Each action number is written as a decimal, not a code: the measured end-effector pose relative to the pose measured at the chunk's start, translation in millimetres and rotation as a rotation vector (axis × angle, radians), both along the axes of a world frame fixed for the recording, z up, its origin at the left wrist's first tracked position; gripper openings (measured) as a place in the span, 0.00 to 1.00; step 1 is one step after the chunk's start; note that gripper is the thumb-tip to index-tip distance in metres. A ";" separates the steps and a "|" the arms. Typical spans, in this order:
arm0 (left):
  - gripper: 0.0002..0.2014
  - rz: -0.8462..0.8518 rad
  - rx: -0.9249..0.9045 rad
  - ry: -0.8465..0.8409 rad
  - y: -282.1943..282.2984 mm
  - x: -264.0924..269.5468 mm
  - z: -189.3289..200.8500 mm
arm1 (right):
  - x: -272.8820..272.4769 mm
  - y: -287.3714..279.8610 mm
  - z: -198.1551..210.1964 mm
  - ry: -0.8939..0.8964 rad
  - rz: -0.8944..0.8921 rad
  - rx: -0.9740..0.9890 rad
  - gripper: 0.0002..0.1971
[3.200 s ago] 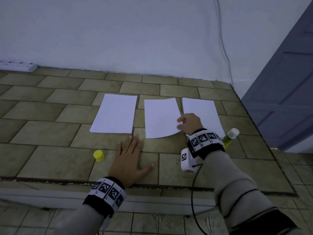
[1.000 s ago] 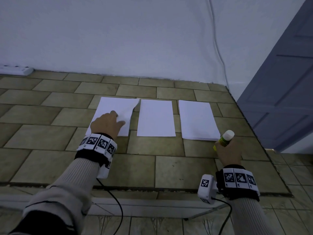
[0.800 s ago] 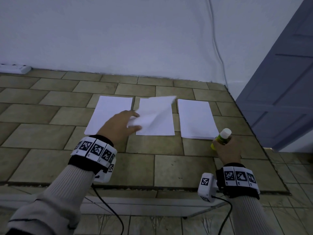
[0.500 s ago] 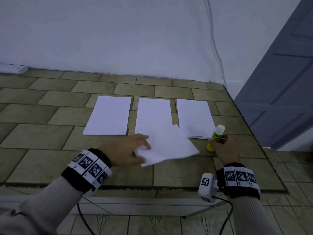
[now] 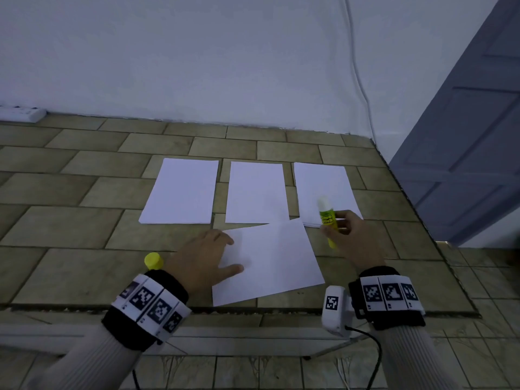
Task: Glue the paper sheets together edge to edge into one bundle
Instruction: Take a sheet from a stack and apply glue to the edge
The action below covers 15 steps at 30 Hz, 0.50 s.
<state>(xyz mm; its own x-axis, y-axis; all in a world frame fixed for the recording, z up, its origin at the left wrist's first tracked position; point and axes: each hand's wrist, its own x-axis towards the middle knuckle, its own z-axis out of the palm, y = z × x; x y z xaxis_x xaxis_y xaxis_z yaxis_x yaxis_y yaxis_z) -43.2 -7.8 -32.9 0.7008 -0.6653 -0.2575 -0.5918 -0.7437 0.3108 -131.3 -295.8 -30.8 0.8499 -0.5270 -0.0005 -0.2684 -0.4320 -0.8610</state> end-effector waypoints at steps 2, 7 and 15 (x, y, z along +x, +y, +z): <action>0.35 0.085 0.096 -0.106 -2.7 -6.7 -6.2 | 2.6 7.5 0.6 -0.011 0.056 -0.029 0.13; 0.40 0.064 0.173 -0.212 1.8 -12.2 -21.4 | 10.2 26.8 -1.2 -0.032 0.155 0.003 0.11; 0.43 0.002 -0.018 -0.240 17.4 -13.0 -34.6 | 28.0 56.1 -6.3 -0.043 0.199 0.016 0.12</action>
<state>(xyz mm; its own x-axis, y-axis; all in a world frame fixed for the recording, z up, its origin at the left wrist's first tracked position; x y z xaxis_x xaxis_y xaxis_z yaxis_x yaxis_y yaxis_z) -56.2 9.6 -67.5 0.7419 -0.6667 -0.0716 -0.6487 -0.7406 0.1749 -103.3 -239.7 -37.0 0.9368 -0.3485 0.0306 -0.1421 -0.4591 -0.8769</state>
